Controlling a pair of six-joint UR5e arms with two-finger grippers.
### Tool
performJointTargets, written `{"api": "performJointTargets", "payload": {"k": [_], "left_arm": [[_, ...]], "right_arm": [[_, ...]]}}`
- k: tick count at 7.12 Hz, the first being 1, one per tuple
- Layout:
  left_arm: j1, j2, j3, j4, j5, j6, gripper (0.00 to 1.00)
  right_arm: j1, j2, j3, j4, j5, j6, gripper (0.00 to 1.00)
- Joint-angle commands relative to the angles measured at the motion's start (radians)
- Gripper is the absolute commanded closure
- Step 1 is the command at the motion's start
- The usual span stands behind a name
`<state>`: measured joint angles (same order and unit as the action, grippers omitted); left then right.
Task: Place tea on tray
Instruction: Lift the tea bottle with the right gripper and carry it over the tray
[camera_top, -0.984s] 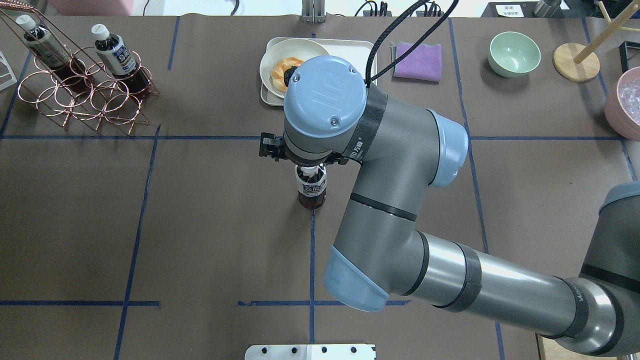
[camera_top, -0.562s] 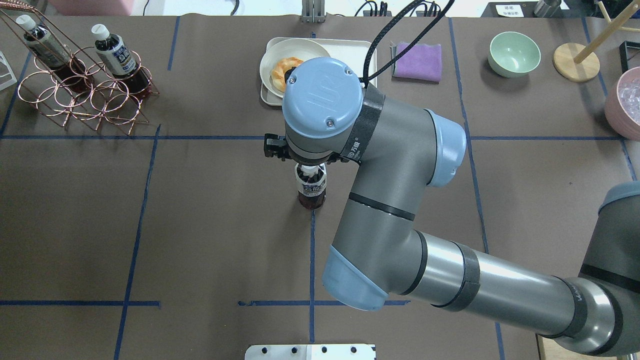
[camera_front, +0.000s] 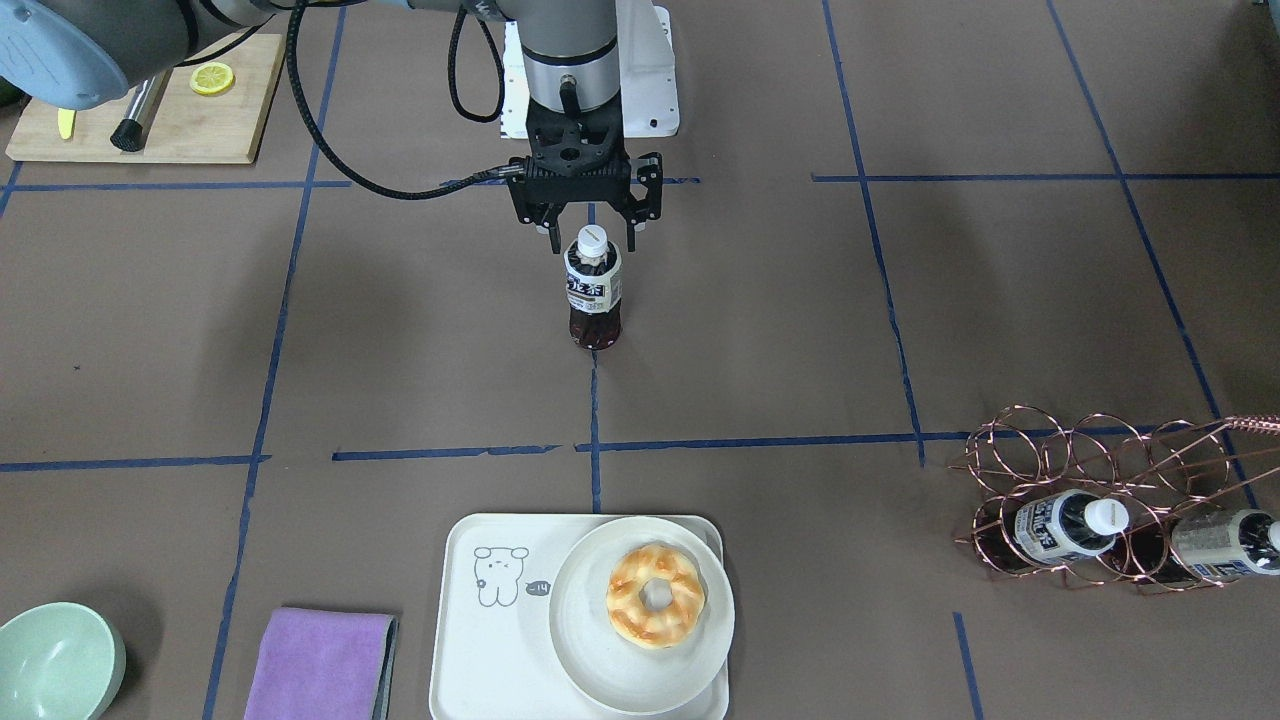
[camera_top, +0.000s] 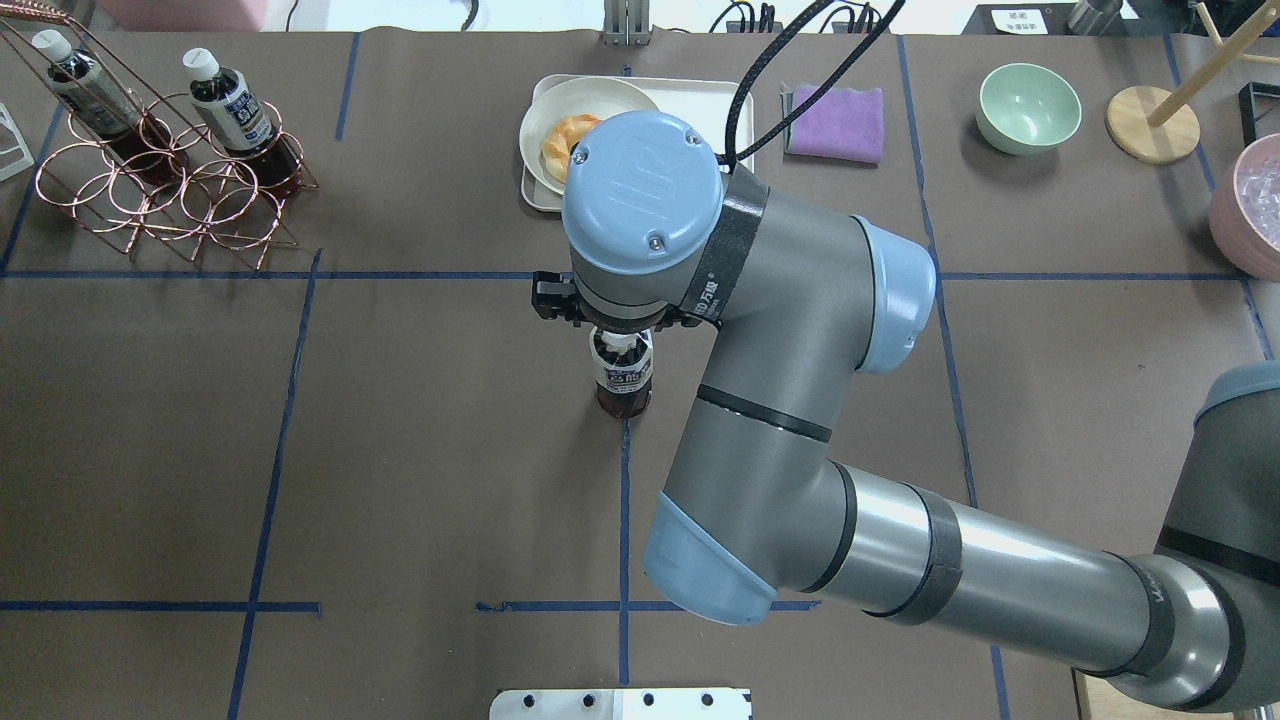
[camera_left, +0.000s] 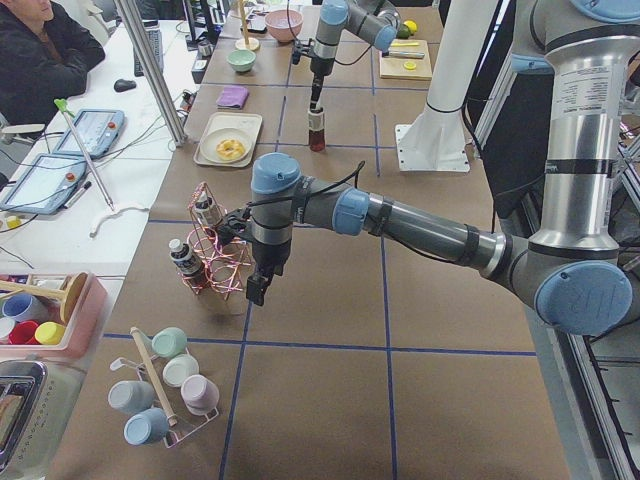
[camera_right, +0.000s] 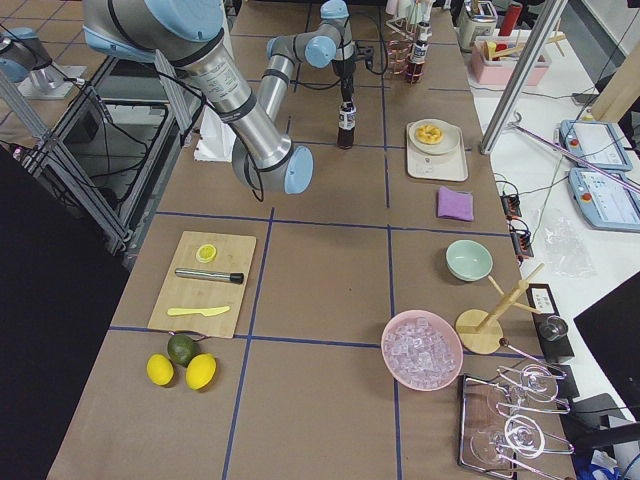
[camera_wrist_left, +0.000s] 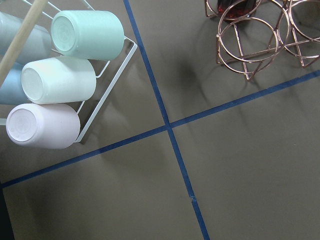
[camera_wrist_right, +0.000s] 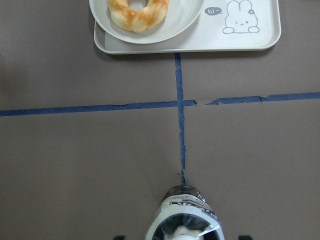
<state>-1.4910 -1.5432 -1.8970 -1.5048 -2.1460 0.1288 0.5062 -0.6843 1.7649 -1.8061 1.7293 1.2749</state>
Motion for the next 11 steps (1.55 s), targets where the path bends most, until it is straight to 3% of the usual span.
{"api": "performJointTargets", "payload": {"k": [1,2,3,5,8,11], "left_arm": [[0.000,0.000,0.001,0.000,0.002,0.000,0.00],[0.000,-0.002,0.004,0.000,0.000,0.000,0.00],[0.000,-0.002,0.009,-0.005,0.000,0.000,0.00],[0.000,-0.002,0.009,-0.006,0.002,0.000,0.00],[0.000,-0.008,0.007,-0.006,0.000,-0.006,0.00],[0.000,-0.005,0.012,-0.005,0.000,-0.005,0.00]], "right_arm": [[0.000,-0.004,-0.004,-0.001,0.003,0.000,0.23],[0.000,-0.006,-0.004,-0.001,0.003,0.000,0.25],[-0.003,-0.009,-0.005,-0.002,0.003,0.000,0.38],[-0.003,-0.009,0.004,-0.024,0.003,0.001,1.00],[0.027,0.017,0.048,-0.087,0.013,0.000,1.00],[0.246,0.032,0.001,-0.070,0.019,-0.184,1.00]]}}
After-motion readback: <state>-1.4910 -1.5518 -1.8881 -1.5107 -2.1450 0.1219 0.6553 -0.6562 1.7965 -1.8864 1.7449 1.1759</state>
